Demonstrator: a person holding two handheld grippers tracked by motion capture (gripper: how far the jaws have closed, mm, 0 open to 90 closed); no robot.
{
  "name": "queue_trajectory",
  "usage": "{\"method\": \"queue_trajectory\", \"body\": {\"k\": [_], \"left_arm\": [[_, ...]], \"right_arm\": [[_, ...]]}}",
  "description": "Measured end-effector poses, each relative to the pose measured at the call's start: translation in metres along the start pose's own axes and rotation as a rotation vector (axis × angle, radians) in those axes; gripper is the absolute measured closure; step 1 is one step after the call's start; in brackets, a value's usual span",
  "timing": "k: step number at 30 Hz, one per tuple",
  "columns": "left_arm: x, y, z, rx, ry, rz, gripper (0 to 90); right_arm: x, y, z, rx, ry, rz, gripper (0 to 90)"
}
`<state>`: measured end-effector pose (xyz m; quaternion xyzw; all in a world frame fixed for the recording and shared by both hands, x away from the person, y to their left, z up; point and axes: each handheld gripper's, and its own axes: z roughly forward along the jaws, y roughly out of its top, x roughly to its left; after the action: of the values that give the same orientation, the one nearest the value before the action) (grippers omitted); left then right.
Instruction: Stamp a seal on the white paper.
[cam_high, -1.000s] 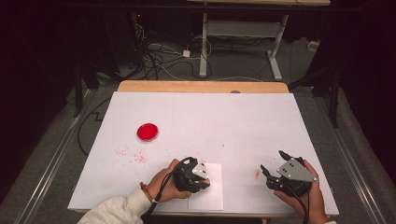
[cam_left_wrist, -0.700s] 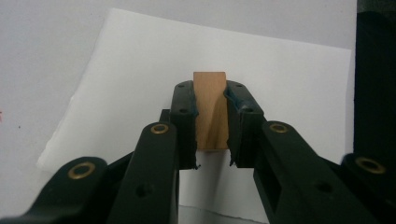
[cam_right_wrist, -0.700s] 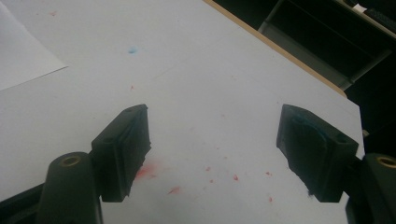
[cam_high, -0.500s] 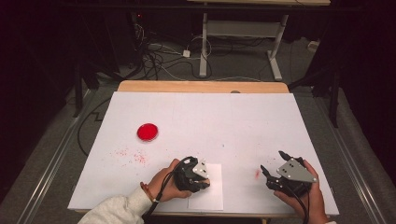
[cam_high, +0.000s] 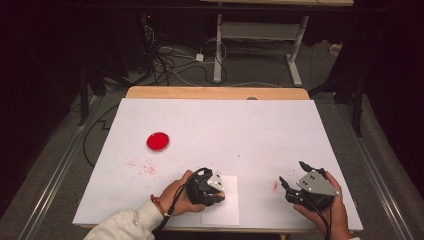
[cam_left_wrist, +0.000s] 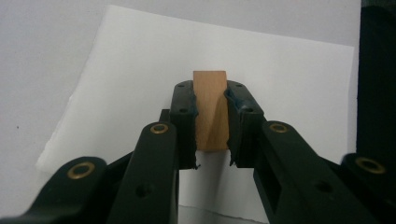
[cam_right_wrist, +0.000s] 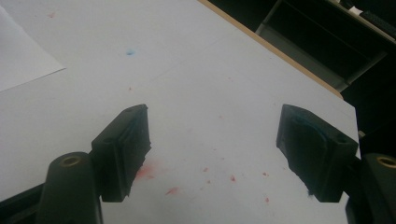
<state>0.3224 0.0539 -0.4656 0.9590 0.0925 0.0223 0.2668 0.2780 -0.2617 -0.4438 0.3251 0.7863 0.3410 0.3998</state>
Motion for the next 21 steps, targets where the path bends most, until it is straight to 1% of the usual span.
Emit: {"method": "queue_trajectory", "body": {"k": [11, 21], "left_arm": [[0.0006, -0.0006, 0.001, -0.003, -0.004, -0.009, 73.6], [0.001, -0.0007, 0.0017, 0.0, -0.006, -0.008, 73.6]], "right_arm": [[0.0, -0.0002, 0.0003, 0.002, 0.001, -0.002, 25.8], [-0.0004, 0.0, 0.0003, 0.003, 0.002, -0.008, 25.8]]}}
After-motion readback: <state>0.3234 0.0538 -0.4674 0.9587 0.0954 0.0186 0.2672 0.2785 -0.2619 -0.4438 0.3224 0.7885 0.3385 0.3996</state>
